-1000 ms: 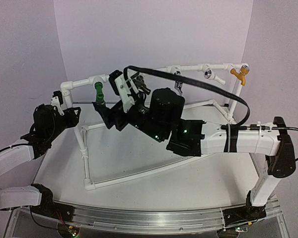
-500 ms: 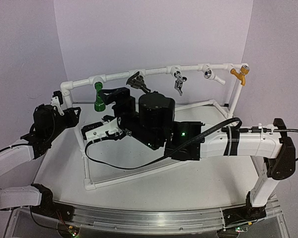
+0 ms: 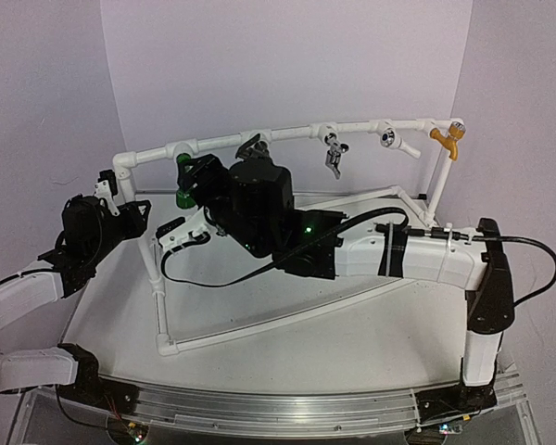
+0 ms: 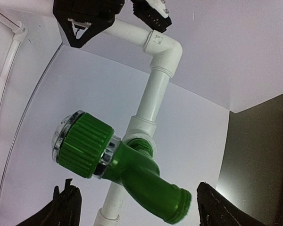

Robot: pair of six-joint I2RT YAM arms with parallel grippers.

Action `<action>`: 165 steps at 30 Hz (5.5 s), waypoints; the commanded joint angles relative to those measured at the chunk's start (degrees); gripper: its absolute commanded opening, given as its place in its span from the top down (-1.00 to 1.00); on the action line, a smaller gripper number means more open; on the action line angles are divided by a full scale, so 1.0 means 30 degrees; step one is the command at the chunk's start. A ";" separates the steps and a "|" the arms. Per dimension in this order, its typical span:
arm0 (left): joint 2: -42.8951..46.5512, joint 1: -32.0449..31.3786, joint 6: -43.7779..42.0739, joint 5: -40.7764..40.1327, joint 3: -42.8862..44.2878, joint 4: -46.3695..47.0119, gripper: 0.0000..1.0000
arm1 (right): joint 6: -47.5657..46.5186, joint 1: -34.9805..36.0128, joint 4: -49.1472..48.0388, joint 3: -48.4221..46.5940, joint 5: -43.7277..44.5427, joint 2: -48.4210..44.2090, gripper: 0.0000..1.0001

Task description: Install the water faucets

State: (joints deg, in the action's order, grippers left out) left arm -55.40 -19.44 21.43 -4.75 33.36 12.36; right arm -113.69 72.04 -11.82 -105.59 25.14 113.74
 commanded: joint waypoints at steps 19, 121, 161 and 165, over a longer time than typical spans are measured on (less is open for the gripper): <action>-0.0095 -0.0580 0.3825 0.2679 0.0363 -0.1683 1.00 | -0.5337 -0.0762 0.1392 -0.4088 -0.0575 0.3051 -0.03; -0.0546 -0.0580 0.4453 0.2191 0.0494 -0.1669 1.00 | 4.5612 -0.2977 -0.6209 0.2993 0.6731 -0.1828 0.80; -0.0682 -0.0592 0.3983 0.2605 0.0570 -0.1682 1.00 | -0.2951 0.0348 -0.6433 0.6299 0.0147 -0.2727 -0.97; -0.0574 -0.0585 0.3870 0.2552 0.0510 -0.1670 1.00 | -0.5735 0.0356 -0.7486 0.5479 -0.0606 -0.1786 -0.97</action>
State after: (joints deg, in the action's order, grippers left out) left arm -57.22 -19.33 22.11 -5.61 35.19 11.49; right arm -109.44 72.95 -24.06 -87.20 26.18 105.85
